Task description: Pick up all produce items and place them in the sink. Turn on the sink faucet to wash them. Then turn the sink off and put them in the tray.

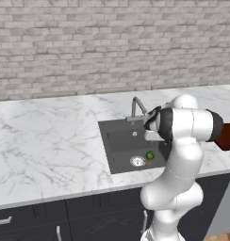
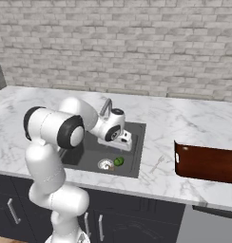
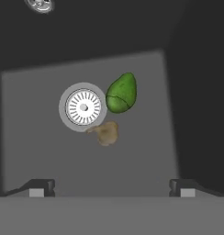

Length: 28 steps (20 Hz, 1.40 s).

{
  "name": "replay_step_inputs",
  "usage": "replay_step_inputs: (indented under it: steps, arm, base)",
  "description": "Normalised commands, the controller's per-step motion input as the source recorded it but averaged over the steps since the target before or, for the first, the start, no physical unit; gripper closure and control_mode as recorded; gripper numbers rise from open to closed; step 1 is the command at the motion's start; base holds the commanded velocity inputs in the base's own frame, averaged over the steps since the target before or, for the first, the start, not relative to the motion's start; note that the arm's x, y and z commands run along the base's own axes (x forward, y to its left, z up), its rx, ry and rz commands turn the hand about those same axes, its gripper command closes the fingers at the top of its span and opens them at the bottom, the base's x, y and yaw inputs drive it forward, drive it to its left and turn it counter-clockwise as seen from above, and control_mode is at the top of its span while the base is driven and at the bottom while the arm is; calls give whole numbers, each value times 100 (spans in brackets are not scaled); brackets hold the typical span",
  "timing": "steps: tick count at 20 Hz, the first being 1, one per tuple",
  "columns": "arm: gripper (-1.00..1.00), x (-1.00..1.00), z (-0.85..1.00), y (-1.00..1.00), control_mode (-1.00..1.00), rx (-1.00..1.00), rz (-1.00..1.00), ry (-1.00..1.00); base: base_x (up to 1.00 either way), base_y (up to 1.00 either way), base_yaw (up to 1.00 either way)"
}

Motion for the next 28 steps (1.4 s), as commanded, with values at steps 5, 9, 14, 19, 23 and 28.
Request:
replay_step_inputs:
  steps: [5, 9, 14, 19, 23, 28]
  arm:
    - [-100, -27, 55, 2, -100, 0, 0, -2]
    - [-100, -23, 40, 0, -100, 0, 0, -2]
    - [-100, -28, 29, -1, -100, 0, 0, -5]
    - [-100, -32, 27, -3, -100, -1, 0, -9]
    - [-100, -39, 29, -5, -100, -1, 0, -12]
    - [-100, -39, 26, -6, -100, -1, 0, -13]
  base:
    - [0, 0, 0]
    - [0, 0, 0]
    - [0, 0, 0]
    - [0, 0, 0]
    - [0, 0, 0]
    - [0, 0, 0]
